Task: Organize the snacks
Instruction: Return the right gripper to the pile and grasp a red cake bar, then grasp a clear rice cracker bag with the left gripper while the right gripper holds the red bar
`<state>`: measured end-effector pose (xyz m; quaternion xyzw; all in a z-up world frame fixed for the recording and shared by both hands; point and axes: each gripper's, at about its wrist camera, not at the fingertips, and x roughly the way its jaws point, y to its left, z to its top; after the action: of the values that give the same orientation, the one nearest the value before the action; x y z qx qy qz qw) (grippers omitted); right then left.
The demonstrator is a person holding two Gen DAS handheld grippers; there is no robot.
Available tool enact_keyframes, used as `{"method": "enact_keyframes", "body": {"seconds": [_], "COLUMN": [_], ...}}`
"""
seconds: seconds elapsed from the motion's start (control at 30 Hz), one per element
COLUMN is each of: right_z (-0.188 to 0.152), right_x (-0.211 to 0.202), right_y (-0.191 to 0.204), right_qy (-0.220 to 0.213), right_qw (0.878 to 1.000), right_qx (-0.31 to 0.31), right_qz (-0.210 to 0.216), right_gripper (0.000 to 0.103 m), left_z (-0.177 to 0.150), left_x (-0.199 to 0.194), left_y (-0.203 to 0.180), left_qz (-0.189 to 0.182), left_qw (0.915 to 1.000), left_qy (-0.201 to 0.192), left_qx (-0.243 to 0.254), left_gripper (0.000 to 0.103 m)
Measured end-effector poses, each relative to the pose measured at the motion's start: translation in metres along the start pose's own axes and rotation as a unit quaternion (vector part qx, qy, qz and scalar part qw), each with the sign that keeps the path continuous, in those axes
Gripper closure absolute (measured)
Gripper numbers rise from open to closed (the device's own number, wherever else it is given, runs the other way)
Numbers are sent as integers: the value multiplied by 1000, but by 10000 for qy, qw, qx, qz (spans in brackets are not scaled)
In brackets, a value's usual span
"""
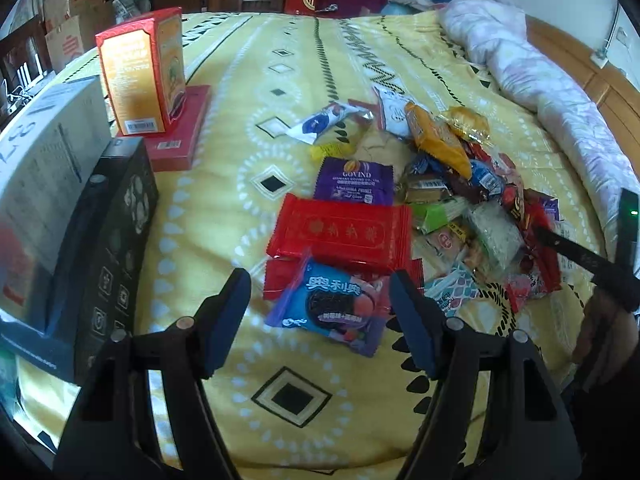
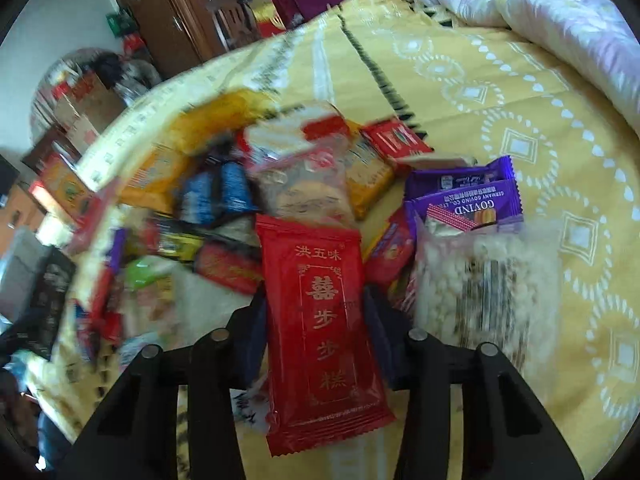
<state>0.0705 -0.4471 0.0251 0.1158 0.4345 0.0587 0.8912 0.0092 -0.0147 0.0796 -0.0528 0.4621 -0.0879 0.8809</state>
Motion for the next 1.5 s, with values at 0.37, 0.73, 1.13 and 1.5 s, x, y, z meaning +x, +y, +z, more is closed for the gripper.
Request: {"method": "enact_keyframes", "body": {"seconds": [0.37,0.73,1.13,1.5], "right_z": [-12,-16,-33,-48], "right_x": [-79,-74,-45,-1], "right_y": [2,-25,-16,-3], "right_qy": [-802,-584,12,511], "right_qw": [9960,9935,9964,9980], "right_qx": [234,699,679,353], "right_qz": [302,679,502,-131], "right_gripper": [59,62,40,39], "left_z": [9,17,8,-38], "left_x": [49,120,98,18], "left_y": [-116,-181,-165,-100], "left_qz": [-1308,-928,-1298,-1262], "left_qw": [9814,9801,9730,9773], "left_qy": [431,344,187,-71], "left_qx": [1341,1721,1897,1701], "left_gripper": [31,9,66,68]}}
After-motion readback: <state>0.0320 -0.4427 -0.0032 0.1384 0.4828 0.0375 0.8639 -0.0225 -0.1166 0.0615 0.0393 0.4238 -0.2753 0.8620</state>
